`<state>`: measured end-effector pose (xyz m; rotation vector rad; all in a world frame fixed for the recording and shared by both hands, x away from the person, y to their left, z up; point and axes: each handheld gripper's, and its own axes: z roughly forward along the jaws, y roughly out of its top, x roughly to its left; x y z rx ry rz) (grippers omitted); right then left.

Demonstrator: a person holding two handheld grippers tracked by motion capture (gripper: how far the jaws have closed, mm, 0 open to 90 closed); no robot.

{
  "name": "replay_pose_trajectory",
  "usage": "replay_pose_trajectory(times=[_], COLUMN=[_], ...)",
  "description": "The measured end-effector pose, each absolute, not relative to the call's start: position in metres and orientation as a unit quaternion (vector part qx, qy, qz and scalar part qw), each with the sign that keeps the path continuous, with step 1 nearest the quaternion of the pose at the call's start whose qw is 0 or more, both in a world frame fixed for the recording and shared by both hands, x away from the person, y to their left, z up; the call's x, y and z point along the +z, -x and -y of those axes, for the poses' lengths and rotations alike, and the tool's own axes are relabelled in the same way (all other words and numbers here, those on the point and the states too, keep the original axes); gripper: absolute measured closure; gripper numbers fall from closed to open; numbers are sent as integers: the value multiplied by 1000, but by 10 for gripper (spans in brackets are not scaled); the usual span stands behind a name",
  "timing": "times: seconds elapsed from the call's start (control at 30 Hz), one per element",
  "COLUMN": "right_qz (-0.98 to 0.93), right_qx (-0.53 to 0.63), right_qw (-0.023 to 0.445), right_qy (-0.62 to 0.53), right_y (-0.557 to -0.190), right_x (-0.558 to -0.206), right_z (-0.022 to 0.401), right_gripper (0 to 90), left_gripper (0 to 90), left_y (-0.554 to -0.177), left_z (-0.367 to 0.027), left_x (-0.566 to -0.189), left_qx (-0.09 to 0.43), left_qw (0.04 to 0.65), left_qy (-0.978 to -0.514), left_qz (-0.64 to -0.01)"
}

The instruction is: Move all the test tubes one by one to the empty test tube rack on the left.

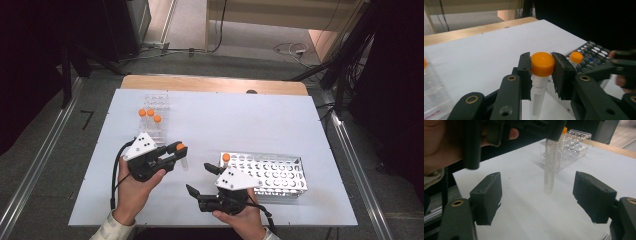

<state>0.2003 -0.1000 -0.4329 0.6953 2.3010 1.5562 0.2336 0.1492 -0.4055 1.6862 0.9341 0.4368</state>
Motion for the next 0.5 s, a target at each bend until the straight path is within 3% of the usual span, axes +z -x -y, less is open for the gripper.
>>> replay_pose_trajectory(times=[0.5], right_qz=[-795], right_qx=[538], right_qw=[144], right_qy=[-240], right_y=[-184], right_x=[-429], right_z=[127], right_gripper=[189], left_gripper=[704], left_y=[-255], left_z=[-196], left_x=[-392], left_qx=[228], left_qw=[536], left_qy=[-680], left_qz=[-445])
